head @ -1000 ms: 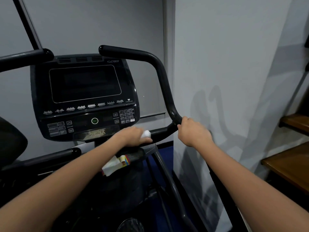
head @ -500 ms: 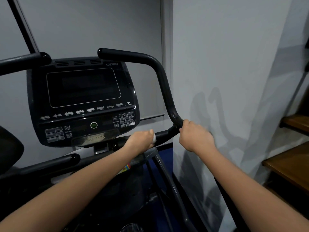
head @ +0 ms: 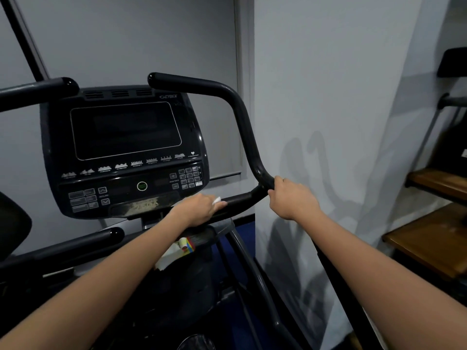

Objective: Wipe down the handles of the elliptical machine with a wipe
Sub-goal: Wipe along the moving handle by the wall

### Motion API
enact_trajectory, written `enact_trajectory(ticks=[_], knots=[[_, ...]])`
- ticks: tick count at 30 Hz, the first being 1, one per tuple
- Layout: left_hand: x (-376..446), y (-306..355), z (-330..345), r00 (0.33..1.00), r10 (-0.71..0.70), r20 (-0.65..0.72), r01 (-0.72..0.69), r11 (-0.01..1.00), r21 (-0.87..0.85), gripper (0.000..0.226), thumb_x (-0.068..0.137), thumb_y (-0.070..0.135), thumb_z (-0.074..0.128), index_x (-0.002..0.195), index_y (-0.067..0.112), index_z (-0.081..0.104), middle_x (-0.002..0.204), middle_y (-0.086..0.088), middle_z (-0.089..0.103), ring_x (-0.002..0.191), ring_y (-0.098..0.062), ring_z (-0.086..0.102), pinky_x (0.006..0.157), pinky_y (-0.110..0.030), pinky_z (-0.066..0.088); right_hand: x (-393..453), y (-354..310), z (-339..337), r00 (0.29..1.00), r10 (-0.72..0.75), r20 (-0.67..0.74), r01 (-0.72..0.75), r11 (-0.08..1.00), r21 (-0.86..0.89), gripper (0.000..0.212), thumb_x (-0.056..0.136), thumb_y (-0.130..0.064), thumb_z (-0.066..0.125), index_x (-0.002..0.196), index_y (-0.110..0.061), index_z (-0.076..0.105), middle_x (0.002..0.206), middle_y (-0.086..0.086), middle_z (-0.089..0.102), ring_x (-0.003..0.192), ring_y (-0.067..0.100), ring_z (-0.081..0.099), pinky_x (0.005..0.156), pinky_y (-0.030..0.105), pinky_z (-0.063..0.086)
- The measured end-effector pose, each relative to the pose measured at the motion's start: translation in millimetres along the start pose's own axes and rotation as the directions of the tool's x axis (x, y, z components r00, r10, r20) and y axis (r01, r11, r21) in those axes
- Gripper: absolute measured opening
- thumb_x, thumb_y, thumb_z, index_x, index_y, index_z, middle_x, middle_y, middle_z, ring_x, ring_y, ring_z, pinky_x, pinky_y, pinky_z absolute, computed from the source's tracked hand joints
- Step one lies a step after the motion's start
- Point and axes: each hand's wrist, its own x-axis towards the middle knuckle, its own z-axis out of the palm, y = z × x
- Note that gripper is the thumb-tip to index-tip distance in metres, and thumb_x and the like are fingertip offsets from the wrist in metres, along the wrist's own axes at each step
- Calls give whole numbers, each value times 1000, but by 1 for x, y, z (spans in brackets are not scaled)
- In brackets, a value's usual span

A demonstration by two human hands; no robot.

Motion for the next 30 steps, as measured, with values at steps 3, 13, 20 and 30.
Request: enact_trajectory(ticks=[3, 13, 20, 30], knots=[[-11, -5, -9, 996, -44, -73, 37, 995, -90, 37, 107, 41, 28, 117, 18, 56, 111, -8, 60, 105, -28, 59, 90, -44, 48, -3, 1, -7, 999, 16, 39, -18, 998, 52, 41, 102, -42, 35, 122, -9, 47, 122, 12, 57, 106, 34, 58, 81, 41, 43], [52, 62, -65, 855, -110, -506, -105, 920, -378, 45, 103, 47, 35, 112, 6, 51, 111, -10, 50, 99, -26, 50, 89, -38, 42, -51, 22, -14, 987, 159, 31, -162, 949, 270, 58, 90, -51, 46, 136, -15, 44, 136, 7, 50, 120, 31, 50, 94, 42, 45], [103, 161, -53, 638, -770, 22, 241, 173, -955, 65, 102, 49, 37, 142, -1, 29, 145, -16, 28, 133, -33, 32, 110, -40, 27, -82, 48, 9, 995, 80, -55, -54, 924, 378, 81, 92, -56, 52, 156, -19, 18, 150, 0, 32, 137, 24, 35, 110, 41, 36], [127, 169, -30, 703, -711, -2, 299, 297, -907, 71, 99, 18, 50, 154, 6, 7, 153, -16, 29, 135, -34, 40, 108, -44, 37, -88, 60, 20, 993, 4, -120, 63, 830, 554, 60, 88, -50, 54, 142, -35, 31, 122, -10, 51, 100, 7, 56, 88, 32, 50]])
